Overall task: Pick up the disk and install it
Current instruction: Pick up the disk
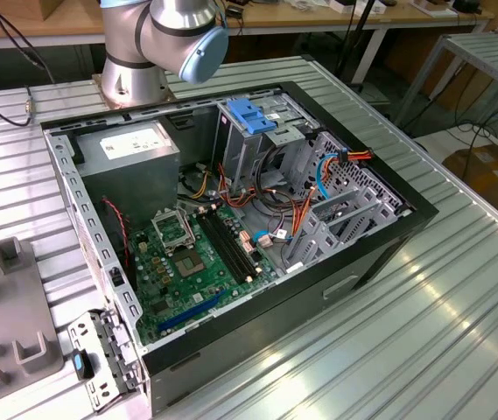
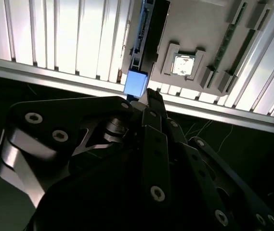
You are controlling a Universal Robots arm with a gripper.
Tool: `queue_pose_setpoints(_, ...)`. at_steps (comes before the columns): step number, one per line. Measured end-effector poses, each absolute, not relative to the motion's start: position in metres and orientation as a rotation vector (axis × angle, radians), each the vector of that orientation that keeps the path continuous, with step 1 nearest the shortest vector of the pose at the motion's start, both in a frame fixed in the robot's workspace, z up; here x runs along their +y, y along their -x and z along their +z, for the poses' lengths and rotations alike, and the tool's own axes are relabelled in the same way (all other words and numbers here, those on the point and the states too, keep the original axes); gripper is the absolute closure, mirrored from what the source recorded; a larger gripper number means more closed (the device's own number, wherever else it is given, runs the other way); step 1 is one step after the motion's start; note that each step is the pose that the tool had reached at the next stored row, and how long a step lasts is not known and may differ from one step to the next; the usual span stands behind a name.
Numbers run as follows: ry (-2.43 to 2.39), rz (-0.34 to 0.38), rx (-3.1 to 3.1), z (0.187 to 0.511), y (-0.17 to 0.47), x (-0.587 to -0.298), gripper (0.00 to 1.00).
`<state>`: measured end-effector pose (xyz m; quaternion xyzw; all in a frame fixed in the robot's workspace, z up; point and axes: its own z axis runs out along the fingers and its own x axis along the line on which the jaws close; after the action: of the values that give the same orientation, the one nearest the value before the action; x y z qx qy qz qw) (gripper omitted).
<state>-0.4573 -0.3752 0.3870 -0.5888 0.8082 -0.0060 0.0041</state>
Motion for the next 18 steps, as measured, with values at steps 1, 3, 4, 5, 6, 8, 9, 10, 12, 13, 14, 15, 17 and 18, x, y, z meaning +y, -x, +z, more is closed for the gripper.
queue_pose_setpoints(1,1.865,-0.019,2.518,0.3869,0.4573,-0.3752,0.89)
queue_pose_setpoints(3,1.894,-0.019,2.496,0.3869,0.4573,-0.3751,0.89)
queue_pose_setpoints(4,1.908,-0.019,2.485,0.3869,0.4573,-0.3751,0.89)
queue_pose_setpoints(5,1.923,-0.018,2.473,0.3869,0.4573,-0.3752,0.89)
queue_pose_setpoints(6,1.941,-0.018,2.459,0.3869,0.4573,-0.3752,0.89)
queue_pose_setpoints(8,1.981,-0.018,2.427,0.3869,0.4573,-0.3752,0.89)
queue_pose_setpoints(9,1.992,-0.018,2.417,0.3869,0.4573,-0.3752,0.89)
queue_pose_setpoints(10,2.004,-0.018,2.408,0.3869,0.4573,-0.3752,0.89)
queue_pose_setpoints(12,2.004,-0.018,2.408,0.3869,0.4573,-0.3752,0.89)
queue_pose_setpoints(13,2.004,-0.018,2.408,0.3868,0.4573,-0.3752,0.89)
queue_pose_setpoints(14,2.004,-0.018,2.407,0.3869,0.4573,-0.3752,0.89)
queue_pose_setpoints(15,2.004,-0.018,2.407,0.3869,0.4573,-0.3752,0.89)
queue_pose_setpoints(17,2.004,-0.018,2.407,0.3869,0.4573,-0.3752,0.89)
queue_pose_setpoints(18,2.004,-0.018,2.407,0.3869,0.4573,-0.3752,0.89)
